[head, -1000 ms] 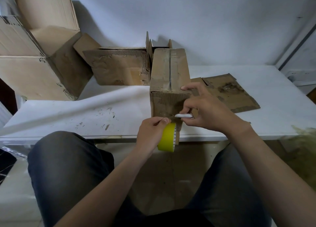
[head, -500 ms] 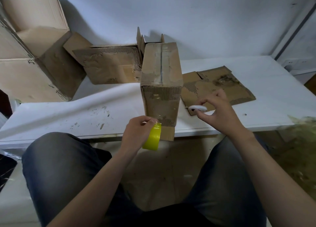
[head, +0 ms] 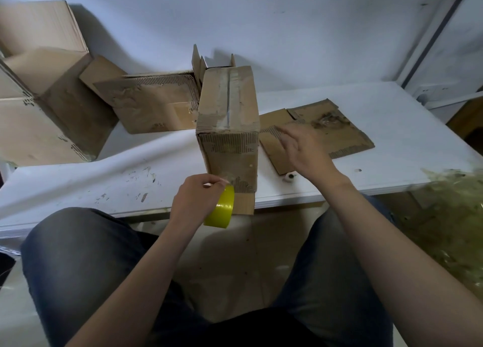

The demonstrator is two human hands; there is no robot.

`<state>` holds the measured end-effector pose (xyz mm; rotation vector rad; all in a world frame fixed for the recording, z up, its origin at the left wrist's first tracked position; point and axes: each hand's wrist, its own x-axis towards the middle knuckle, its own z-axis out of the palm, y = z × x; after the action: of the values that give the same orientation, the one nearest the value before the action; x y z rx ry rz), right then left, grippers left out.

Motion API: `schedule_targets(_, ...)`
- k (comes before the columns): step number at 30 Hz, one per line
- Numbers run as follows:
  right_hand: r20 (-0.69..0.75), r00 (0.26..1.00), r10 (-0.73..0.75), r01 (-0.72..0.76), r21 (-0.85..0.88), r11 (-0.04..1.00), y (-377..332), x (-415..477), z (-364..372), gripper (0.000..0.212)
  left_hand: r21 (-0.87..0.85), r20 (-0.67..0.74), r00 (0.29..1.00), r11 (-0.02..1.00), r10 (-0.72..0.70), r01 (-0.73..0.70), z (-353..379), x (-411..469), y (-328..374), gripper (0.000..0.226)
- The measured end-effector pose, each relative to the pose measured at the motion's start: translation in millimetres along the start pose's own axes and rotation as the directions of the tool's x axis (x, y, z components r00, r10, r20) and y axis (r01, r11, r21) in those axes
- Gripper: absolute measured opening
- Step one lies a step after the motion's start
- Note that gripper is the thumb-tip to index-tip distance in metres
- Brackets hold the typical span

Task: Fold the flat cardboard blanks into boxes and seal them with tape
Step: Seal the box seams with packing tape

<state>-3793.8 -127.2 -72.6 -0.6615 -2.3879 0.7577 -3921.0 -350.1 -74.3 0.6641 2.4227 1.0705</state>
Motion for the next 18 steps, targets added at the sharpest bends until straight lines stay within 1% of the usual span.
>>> schedule_targets(1,-0.018,0.999,-0.041,0.043,0.083,0.996,-12,4,-3,0.038,-0.008,0.004,1.0,1.0,-0.002,0.002,-1,0,1,0.019)
schedule_targets(2,-0.022,0.997,-0.071,0.074,0.126,0.989,-23,7,-6,0.041,-0.018,0.008,1.0,1.0,-0.005,0.005,-3,0,1,0.02)
schedule_targets(3,-0.018,0.995,-0.096,0.097,0.123,0.988,-35,11,-9,0.044,-0.029,0.012,1.0,1.0,-0.009,0.01,-5,0,2,0.02)
schedule_targets(6,0.026,0.985,-0.173,0.172,0.05,0.984,-69,22,-9,0.044,-0.059,0.018,1.0,0.998,-0.019,0.02,-11,0,3,0.018)
schedule_targets(8,0.077,0.97,-0.231,0.236,-0.052,0.97,-84,31,0,0.044,-0.064,0.026,1.0,0.998,-0.016,0.018,-15,1,5,0.018)
schedule_targets(10,0.12,0.961,-0.249,0.266,-0.157,0.951,-87,38,13,0.043,-0.053,0.027,1.0,0.998,-0.011,0.013,-19,1,6,0.019)
schedule_targets(11,0.116,0.961,-0.252,0.27,-0.18,0.946,-85,40,20,0.042,-0.051,0.025,1.0,0.999,-0.008,0.01,-21,2,5,0.02)
schedule_targets(13,0.047,0.957,-0.285,0.289,-0.204,0.935,-78,39,32,0.042,-0.061,0.022,1.0,0.998,-0.008,0.009,-24,3,4,0.023)
schedule_targets(15,-0.051,0.934,-0.354,0.333,-0.238,0.912,-70,37,42,0.043,-0.081,0.026,0.999,0.996,-0.019,0.021,-26,3,2,0.028)
schedule_targets(17,-0.123,0.883,-0.454,0.394,-0.334,0.857,-64,34,46,0.045,-0.087,0.036,0.999,0.996,-0.026,0.029,-27,4,-1,0.031)
schedule_targets(18,-0.13,0.857,-0.499,0.415,-0.4,0.817,-61,32,48,0.048,-0.092,0.043,0.999,0.995,-0.026,0.03,-27,4,-2,0.033)
